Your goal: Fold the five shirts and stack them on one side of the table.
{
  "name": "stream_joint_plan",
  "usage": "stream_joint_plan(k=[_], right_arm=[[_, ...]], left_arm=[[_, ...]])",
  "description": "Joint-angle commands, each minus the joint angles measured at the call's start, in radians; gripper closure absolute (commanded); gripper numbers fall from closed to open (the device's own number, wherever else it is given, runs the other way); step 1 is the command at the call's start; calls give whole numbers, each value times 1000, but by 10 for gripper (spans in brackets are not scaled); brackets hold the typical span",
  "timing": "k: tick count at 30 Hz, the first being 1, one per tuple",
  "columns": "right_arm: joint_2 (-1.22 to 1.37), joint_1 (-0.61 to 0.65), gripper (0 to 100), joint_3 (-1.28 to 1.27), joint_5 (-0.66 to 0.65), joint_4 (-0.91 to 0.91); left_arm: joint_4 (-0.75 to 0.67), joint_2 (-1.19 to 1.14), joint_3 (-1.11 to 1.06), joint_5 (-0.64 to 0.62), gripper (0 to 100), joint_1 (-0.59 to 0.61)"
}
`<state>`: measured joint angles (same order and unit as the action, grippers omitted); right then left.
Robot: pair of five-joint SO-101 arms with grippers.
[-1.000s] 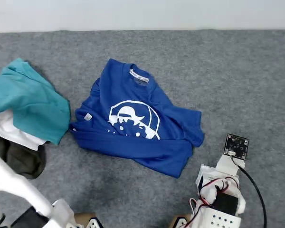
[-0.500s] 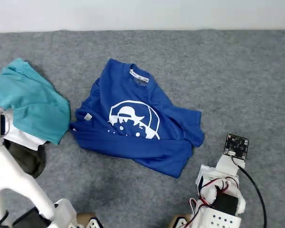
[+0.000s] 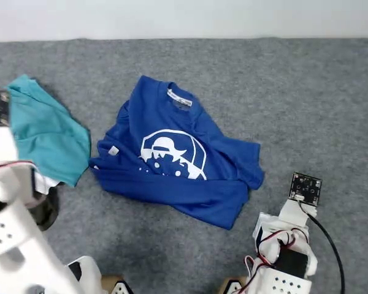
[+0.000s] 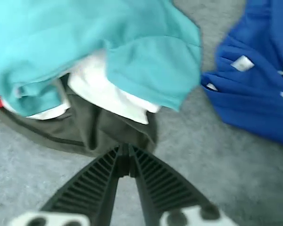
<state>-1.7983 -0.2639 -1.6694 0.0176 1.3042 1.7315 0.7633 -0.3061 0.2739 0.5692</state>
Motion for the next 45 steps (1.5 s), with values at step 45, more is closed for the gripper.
stream_joint_plan(k=[45], right_arm=[[1420, 208, 978, 1160, -170, -479]], left_arm=[[6, 181, -137, -103, 995, -92]])
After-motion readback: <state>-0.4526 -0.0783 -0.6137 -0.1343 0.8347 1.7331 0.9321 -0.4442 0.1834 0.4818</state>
